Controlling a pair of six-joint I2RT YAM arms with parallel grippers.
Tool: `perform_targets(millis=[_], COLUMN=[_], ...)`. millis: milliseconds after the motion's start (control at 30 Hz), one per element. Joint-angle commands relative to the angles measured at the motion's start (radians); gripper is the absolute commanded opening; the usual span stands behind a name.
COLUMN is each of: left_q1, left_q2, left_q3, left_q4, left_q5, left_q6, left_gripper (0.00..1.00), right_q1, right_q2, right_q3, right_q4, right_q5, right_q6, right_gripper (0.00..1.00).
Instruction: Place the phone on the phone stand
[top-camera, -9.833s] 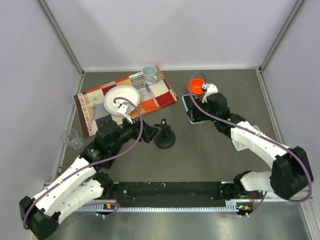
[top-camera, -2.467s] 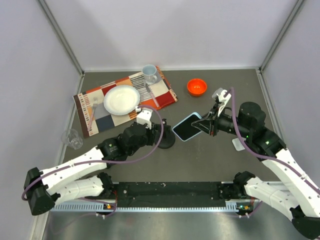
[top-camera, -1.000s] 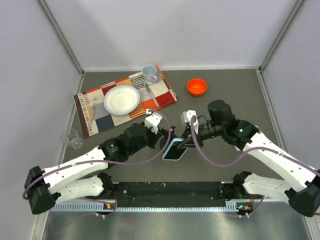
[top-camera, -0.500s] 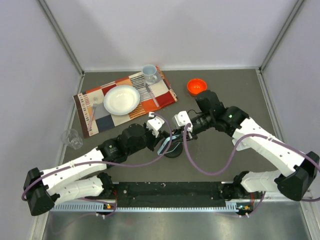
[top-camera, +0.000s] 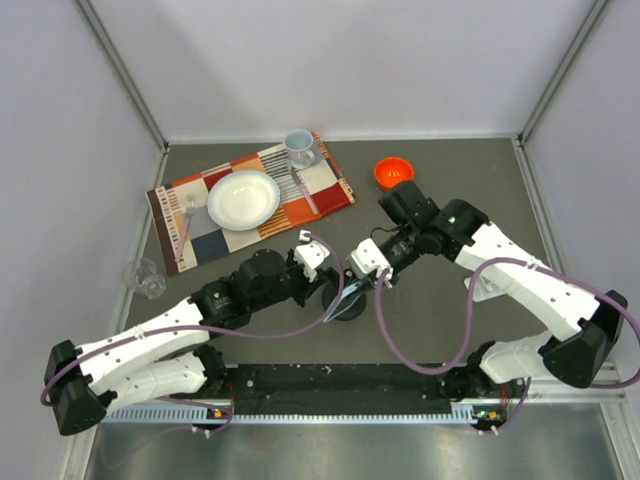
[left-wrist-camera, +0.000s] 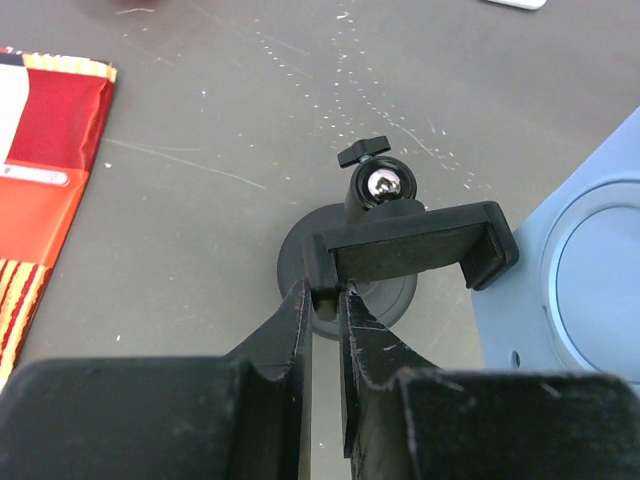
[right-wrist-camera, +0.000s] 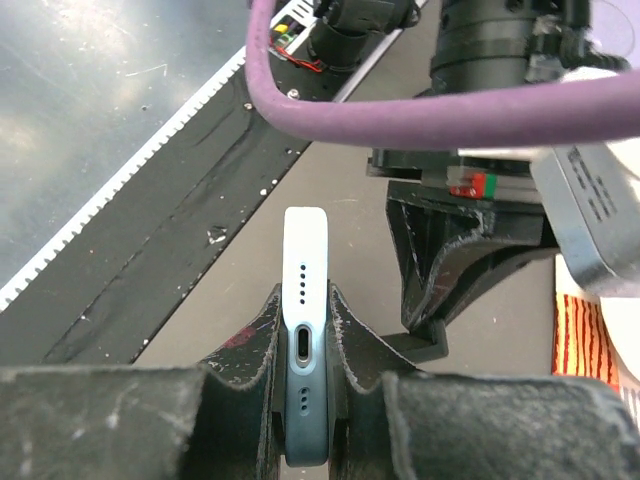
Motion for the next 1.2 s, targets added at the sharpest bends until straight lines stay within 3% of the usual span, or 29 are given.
perform_targets(millis=[0,333,700,1000,1167], left_q1=[-0.009,-0.009,-0.009,-0.007,-0.009], left_q2=[-0.024,0.004,-0.002,-0.005,-0.014], left_q3=[0.019,0.057,0.042,0.04,0.04], left_q4=[0.039,-0.013,0.005,0.024,0.028], left_q5=[0.18,0.159,0.176,0.131,0.056], left_q6=[0.059,0.076,0.084,0.049,-0.037], left_gripper=[0.0,0.0,0.0,0.0,0.0], right_q1=[0.053,0.11,0.115,0.167,0.172], right_q2=[-0.002,0.113,0.174,0.158,0.09], right_q3=[0.081,0.198,0.284,0.276,0.209], right_q4=[0.043,0.004,-0.019,-0.019,0.011], right_q5=[-0.011,0.035,-0.083,-0.121,-0.046], right_q6=[-0.126,-0.158,-0.221,-0.227,-0.16], right_gripper=[0.0,0.0,0.0,0.0,0.0])
